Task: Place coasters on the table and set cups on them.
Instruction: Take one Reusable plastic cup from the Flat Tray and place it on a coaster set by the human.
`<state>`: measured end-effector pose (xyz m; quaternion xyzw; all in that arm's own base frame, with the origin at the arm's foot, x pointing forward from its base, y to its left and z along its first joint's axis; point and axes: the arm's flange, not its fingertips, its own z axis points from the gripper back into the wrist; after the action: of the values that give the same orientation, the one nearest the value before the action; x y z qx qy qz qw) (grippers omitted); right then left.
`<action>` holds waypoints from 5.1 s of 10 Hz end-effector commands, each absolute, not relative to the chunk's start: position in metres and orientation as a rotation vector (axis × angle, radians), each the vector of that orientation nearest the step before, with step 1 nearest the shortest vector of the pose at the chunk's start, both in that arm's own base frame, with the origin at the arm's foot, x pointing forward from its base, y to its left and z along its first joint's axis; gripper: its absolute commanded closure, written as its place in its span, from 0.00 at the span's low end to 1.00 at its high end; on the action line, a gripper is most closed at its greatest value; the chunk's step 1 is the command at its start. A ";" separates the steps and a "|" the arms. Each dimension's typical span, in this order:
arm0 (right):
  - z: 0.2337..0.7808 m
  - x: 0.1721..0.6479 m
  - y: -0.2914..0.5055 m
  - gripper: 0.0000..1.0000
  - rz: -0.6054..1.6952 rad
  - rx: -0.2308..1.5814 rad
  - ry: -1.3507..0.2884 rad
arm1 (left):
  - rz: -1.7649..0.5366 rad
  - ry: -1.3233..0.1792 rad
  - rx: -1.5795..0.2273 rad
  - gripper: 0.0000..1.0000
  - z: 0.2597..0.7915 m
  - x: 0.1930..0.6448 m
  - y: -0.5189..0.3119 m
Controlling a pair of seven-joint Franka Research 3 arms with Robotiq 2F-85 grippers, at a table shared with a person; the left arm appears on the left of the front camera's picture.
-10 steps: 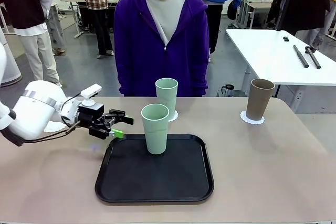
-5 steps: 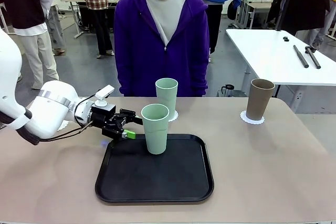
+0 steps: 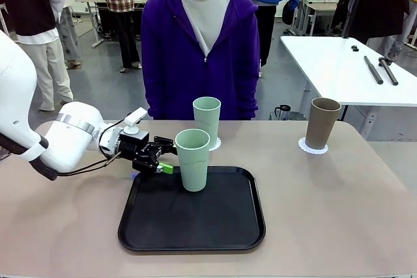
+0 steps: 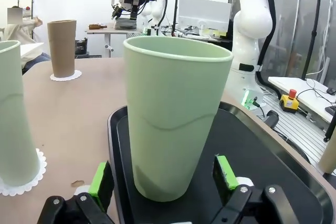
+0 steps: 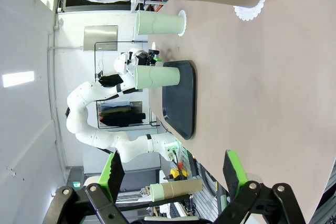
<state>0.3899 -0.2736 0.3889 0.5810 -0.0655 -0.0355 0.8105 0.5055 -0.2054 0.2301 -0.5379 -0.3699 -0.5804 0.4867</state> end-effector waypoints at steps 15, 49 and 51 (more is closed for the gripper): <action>0.391 0.391 -0.274 0.00 -0.069 1.246 -0.136 | -1.472 -0.859 -1.328 0.00 0.206 0.507 -0.261; 0.391 0.391 -0.274 0.00 -0.069 1.246 -0.136 | -1.286 -1.213 -1.194 0.18 0.448 0.509 -0.154; 0.391 0.391 -0.274 0.00 -0.069 1.246 -0.136 | -1.208 -1.332 -1.095 0.18 0.469 0.526 -0.068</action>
<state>0.3898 -0.2740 0.3888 0.5811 -0.0655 -0.0358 0.8104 0.5169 -0.0880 0.4578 -0.4601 -0.5325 -0.5040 0.5007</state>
